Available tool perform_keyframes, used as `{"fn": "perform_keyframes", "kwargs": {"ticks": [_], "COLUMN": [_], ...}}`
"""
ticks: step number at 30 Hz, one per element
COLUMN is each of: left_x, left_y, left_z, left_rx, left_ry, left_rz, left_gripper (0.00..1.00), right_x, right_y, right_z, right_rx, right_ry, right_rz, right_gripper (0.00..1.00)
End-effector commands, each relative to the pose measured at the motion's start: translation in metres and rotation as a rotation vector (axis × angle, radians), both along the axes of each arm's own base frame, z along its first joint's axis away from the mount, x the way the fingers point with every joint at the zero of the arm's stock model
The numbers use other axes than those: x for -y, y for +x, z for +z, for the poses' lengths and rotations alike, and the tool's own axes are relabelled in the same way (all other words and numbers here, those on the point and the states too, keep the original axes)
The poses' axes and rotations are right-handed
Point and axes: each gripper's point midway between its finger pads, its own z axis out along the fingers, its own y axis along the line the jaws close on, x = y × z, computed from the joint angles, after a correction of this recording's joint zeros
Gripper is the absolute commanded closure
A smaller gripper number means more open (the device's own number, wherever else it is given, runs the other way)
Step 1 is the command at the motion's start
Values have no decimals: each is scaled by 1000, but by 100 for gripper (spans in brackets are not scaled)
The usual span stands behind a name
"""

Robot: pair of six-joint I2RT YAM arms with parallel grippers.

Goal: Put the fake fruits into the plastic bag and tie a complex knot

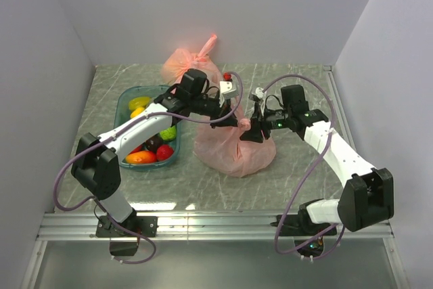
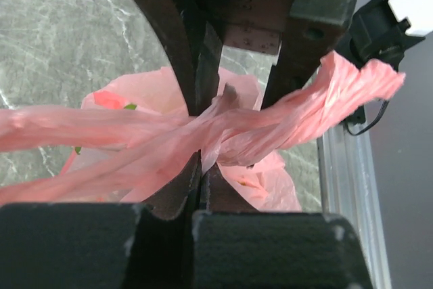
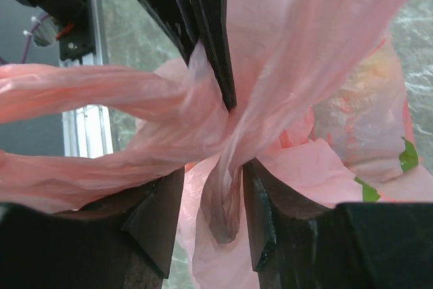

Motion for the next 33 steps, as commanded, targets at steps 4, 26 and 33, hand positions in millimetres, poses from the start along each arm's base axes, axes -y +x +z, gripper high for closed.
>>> {"fn": "perform_keyframes", "kwargs": {"ticks": [4,26,33], "left_x": [14,-63,-52], "left_y": [0,61,87], "left_z": [14,104,97], "left_rx": [-20,146,146], "left_ry": [-65,-113,-63], "left_rz": [11,231,211], "left_gripper": [100,37,38], "right_x": [-19,-18,-20], "right_y": [10,-3,0], "right_z": [24,21,21], "right_rx": [-2,82,127], "right_ry": [83,63,32], "right_rz": [31,177,231], "right_gripper": [54,100,100]}}
